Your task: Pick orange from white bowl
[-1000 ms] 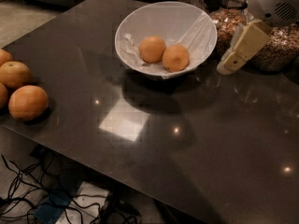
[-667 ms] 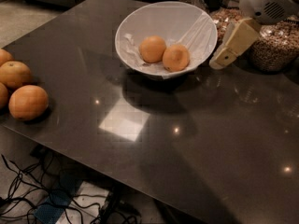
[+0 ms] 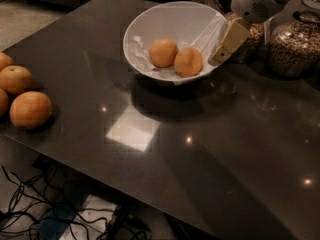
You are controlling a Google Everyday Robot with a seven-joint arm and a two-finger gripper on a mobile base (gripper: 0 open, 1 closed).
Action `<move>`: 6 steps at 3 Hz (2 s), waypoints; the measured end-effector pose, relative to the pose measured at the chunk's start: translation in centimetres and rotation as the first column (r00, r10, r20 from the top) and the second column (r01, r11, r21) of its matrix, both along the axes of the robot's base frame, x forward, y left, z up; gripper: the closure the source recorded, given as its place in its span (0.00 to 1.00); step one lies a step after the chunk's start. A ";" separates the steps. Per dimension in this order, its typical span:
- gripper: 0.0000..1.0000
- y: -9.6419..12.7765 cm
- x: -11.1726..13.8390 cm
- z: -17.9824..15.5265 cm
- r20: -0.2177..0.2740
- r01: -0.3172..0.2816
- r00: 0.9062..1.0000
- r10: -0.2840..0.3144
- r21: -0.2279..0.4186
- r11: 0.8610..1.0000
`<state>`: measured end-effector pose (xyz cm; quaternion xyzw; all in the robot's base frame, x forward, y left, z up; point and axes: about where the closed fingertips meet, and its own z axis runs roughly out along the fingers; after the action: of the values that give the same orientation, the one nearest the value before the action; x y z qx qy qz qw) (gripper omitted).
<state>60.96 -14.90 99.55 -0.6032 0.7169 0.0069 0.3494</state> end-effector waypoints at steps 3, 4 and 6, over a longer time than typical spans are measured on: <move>0.00 2.5 6.4 -4.9 -0.081 -0.060 0.995 0.057 -0.030 0.998; 0.07 3.0 7.1 -6.1 -0.109 -0.072 0.992 0.069 -0.020 0.997; 0.18 3.7 7.7 -8.2 -0.159 -0.087 0.983 0.087 0.009 0.996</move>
Offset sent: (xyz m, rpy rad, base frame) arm 0.0771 0.0255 -0.0487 -0.0486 0.0718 0.0656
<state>68.69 -11.25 91.32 -0.6311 0.7155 0.0712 0.2910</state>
